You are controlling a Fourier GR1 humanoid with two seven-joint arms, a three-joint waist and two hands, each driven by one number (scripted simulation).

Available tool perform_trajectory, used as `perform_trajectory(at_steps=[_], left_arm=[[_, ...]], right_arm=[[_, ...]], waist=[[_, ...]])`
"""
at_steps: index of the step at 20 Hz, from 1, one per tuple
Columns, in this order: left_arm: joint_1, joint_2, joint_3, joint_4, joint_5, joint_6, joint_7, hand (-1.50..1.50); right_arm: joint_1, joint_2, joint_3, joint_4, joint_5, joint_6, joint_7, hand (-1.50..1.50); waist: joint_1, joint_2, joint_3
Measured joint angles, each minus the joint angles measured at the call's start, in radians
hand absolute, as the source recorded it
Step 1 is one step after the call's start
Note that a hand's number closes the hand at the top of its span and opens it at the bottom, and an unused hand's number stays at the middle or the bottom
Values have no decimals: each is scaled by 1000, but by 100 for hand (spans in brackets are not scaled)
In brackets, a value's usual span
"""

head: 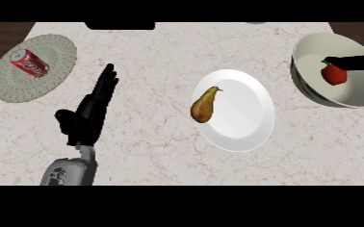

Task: Pick the bell pepper from the plate and place it in the bowl

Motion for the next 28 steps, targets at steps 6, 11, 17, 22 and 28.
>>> perform_trajectory(at_steps=[6, 11, 17, 22, 28], left_arm=[[6, -5, -2, -10, -6, 9, 6, 0], [-6, -1, 11, 16, 0, 3, -8, 0], [10, 15, 28, 14, 9, -10, -22, 0], [5, 0, 23, 46, 0, -1, -47, 0], [19, 7, 23, 2, 7, -12, -19, 0]], right_arm=[[-9, 8, -62, -62, -98, -46, -51, -150], [41, -10, -113, -150, -209, 24, -12, -150], [165, -22, -172, -292, -360, 156, 22, -150], [297, -14, -200, -417, -475, 263, 26, -150], [445, 0, -203, -528, -563, 342, 7, -150]], waist=[[-9, -5, -1], [-18, -7, -2], [-24, -9, -2], [-24, -8, -2], [-19, -7, -2]])
